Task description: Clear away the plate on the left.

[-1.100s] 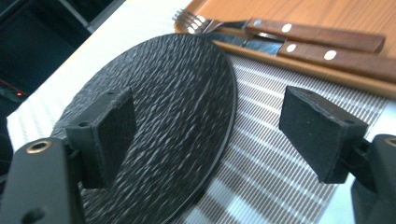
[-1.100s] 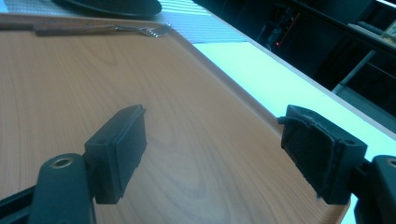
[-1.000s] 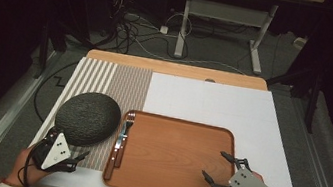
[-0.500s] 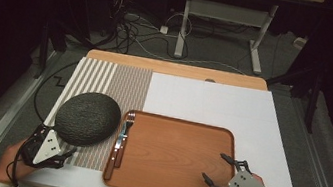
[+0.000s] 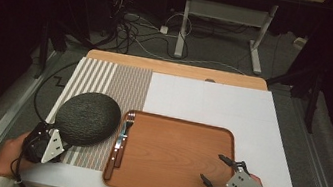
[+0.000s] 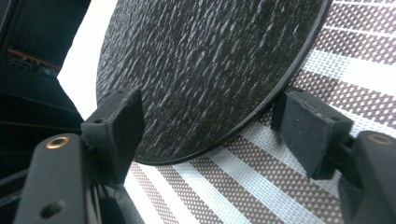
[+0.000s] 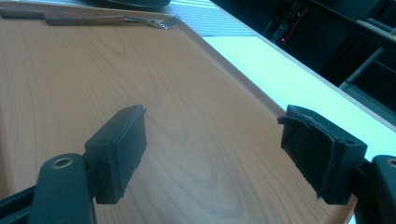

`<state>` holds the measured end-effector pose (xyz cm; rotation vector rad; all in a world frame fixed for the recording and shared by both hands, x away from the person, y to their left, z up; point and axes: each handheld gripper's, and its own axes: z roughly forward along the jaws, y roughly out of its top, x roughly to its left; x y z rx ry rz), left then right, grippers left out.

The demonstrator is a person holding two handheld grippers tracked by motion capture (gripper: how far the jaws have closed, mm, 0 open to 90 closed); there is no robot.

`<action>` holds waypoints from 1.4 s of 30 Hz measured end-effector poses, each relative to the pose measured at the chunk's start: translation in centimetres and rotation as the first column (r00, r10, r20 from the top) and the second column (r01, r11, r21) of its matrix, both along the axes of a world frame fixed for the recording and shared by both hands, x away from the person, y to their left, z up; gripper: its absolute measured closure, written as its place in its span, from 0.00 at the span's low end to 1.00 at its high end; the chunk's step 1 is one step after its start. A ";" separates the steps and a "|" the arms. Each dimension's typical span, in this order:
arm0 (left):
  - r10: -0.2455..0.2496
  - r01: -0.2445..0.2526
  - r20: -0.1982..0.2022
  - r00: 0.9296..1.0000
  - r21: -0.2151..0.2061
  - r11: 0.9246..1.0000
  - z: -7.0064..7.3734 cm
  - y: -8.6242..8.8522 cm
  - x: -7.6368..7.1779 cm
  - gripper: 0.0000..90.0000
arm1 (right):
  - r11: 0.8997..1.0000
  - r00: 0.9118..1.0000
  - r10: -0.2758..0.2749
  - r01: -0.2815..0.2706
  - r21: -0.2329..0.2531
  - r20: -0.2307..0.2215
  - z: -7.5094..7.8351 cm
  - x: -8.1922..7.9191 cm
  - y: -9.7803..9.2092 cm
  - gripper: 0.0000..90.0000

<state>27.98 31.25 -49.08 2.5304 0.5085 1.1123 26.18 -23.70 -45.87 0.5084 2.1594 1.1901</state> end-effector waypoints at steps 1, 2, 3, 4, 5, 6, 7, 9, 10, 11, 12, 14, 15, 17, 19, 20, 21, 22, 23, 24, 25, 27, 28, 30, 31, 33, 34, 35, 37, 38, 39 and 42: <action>-0.004 0.004 0.011 1.000 0.025 1.000 -0.1 0.1 0.0 0.34 | 1.000 1.000 0.001 -0.001 -0.002 -0.001 0.0 0.0 0.0 0.26; -0.007 0.007 0.020 1.000 0.030 1.000 -0.2 0.4 0.1 0.37 | 1.000 1.000 0.003 -0.003 -0.003 -0.003 -0.1 0.0 0.0 0.26; -0.014 0.014 0.024 1.000 0.016 1.000 -0.3 0.6 0.1 0.37 | 1.000 1.000 0.004 -0.004 -0.004 -0.003 -0.1 0.0 0.0 0.26; -0.023 0.023 0.032 0.999 0.012 1.000 -0.4 0.8 0.2 0.37 | 1.000 1.000 0.004 -0.004 -0.005 -0.004 -0.1 0.0 0.0 0.26; -0.042 0.041 0.064 0.997 0.022 0.999 -0.6 0.9 0.1 0.36 | 1.000 1.000 0.006 -0.006 -0.006 -0.005 -0.1 -0.1 0.0 0.26; -0.051 0.048 0.094 0.994 0.043 0.998 -0.8 0.8 -0.1 0.36 | 1.000 1.000 0.005 -0.005 -0.009 -0.005 -0.1 -0.1 0.0 0.26; -0.057 0.048 0.115 0.992 0.075 0.996 -0.9 0.6 -0.1 0.37 | 1.000 1.000 0.004 -0.004 -0.010 -0.006 -0.2 0.0 0.1 0.26; -0.062 0.045 0.151 0.987 0.110 0.993 -1.3 0.4 -0.2 0.38 | 1.000 1.000 0.005 -0.005 -0.012 -0.007 -0.2 -0.1 0.2 0.26; -0.066 0.046 0.164 0.984 0.120 0.992 -1.4 0.3 -0.2 0.38 | 1.000 1.000 0.007 -0.008 -0.014 -0.007 -0.2 -0.1 0.2 0.26; -0.072 0.050 0.183 0.981 0.125 0.991 -1.6 0.3 -0.1 0.38 | 1.000 1.000 0.011 -0.011 -0.016 -0.008 -0.3 -0.1 0.3 0.26; -0.082 0.054 0.201 0.976 0.139 0.989 -1.8 0.2 -0.1 0.38 | 1.000 1.000 0.012 -0.012 -0.018 -0.009 -0.3 -0.1 0.3 0.26; -0.100 0.060 0.222 0.970 0.183 0.981 -2.0 0.0 -0.1 0.42 | 1.000 1.000 0.012 -0.012 -0.020 -0.011 -0.3 -0.1 0.4 0.26; -0.108 0.057 0.239 0.965 0.210 0.976 -2.2 -0.2 -0.1 0.44 | 1.000 1.000 0.013 -0.014 -0.019 -0.012 -0.4 -0.1 0.4 0.26; -0.137 0.063 0.268 0.954 0.268 0.961 -2.7 -0.7 -0.1 0.48 | 1.000 1.000 0.020 -0.020 -0.020 -0.015 -0.4 -0.1 0.4 0.26; -0.160 0.073 0.273 0.949 0.305 0.950 -3.0 -1.0 0.0 0.54 | 0.999 1.000 0.023 -0.024 -0.022 -0.017 -0.5 -0.1 0.5 0.26; -0.165 0.072 0.277 0.946 0.318 0.945 -3.0 -1.1 0.0 0.56 | 0.999 1.000 0.023 -0.023 -0.024 -0.020 -0.5 -0.1 0.5 0.26; -0.175 0.075 0.281 0.944 0.335 0.939 -3.1 -1.3 0.0 0.57 | 0.999 0.999 0.025 -0.026 -0.026 -0.022 -0.5 -0.1 0.6 0.26; -0.188 0.079 0.282 0.941 0.356 0.931 -3.2 -1.5 0.1 0.58 | 0.999 0.999 0.025 -0.026 -0.030 -0.023 -0.5 -0.1 0.6 0.26; -0.198 0.085 0.279 0.940 0.371 0.925 -3.3 -1.6 0.1 0.61 | 0.999 0.999 0.028 -0.028 -0.033 -0.024 -0.6 -0.1 0.7 0.26; -0.204 0.086 0.280 0.938 0.380 0.921 -3.5 -1.8 0.2 0.64 | 0.999 0.999 0.029 -0.030 -0.033 -0.025 -0.6 -0.1 0.7 0.26; -0.212 0.086 0.285 0.935 0.398 0.913 -3.7 -2.0 0.2 0.69 | 0.999 0.999 0.030 -0.031 -0.036 -0.024 -0.6 -0.1 0.8 0.26; -0.226 0.080 0.288 0.931 0.442 0.893 -4.3 -2.4 0.3 0.83 | 0.998 0.999 0.037 -0.038 -0.042 -0.023 -0.6 -0.1 0.9 0.26; -0.222 0.069 0.291 0.931 0.457 0.887 -4.4 -2.7 0.4 0.86 | 0.998 0.999 0.039 -0.040 -0.042 -0.024 -0.6 -0.1 0.9 0.26; -0.208 0.042 0.301 0.931 0.477 0.878 -4.6 -3.0 0.8 0.88 | 0.998 0.999 0.040 -0.041 -0.044 -0.026 -0.6 -0.1 0.9 0.27; -0.205 0.030 0.309 0.929 0.488 0.872 -4.7 -3.1 1.0 0.89 | 0.998 0.999 0.040 -0.041 -0.045 -0.026 -0.6 -0.1 0.9 0.27; -0.203 0.016 0.319 0.926 0.503 0.864 -4.8 -3.4 1.3 0.89 | 0.998 0.999 0.040 -0.041 -0.047 -0.026 -0.6 -0.1 0.9 0.27; -0.206 0.012 0.325 0.923 0.509 0.861 -4.8 -3.5 1.3 0.89 | 0.998 0.999 0.041 -0.042 -0.046 -0.026 -0.6 -0.1 0.8 0.27; -0.206 0.006 0.333 0.920 0.513 0.858 -4.9 -3.7 1.5 0.89 | 0.998 0.999 0.040 -0.041 -0.046 -0.026 -0.6 -0.1 0.8 0.27; -0.203 -0.008 0.348 0.915 0.520 0.854 -5.0 -4.1 1.7 0.90 | 0.998 0.999 0.038 -0.039 -0.046 -0.027 -0.6 -0.1 0.7 0.27; -0.193 -0.017 0.349 0.917 0.518 0.855 -5.0 -4.2 1.8 0.90 | 0.998 0.999 0.038 -0.039 -0.046 -0.026 -0.6 -0.2 0.7 0.27; -0.186 -0.027 0.353 0.917 0.521 0.853 -5.0 -4.3 2.0 0.90 | 0.998 0.999 0.037 -0.038 -0.046 -0.025 -0.6 -0.2 0.7 0.27; -0.176 -0.044 0.360 0.916 0.526 0.850 -5.1 -4.4 2.2 0.90 | 0.998 0.999 0.038 -0.039 -0.045 -0.025 -0.5 -0.2 0.6 0.27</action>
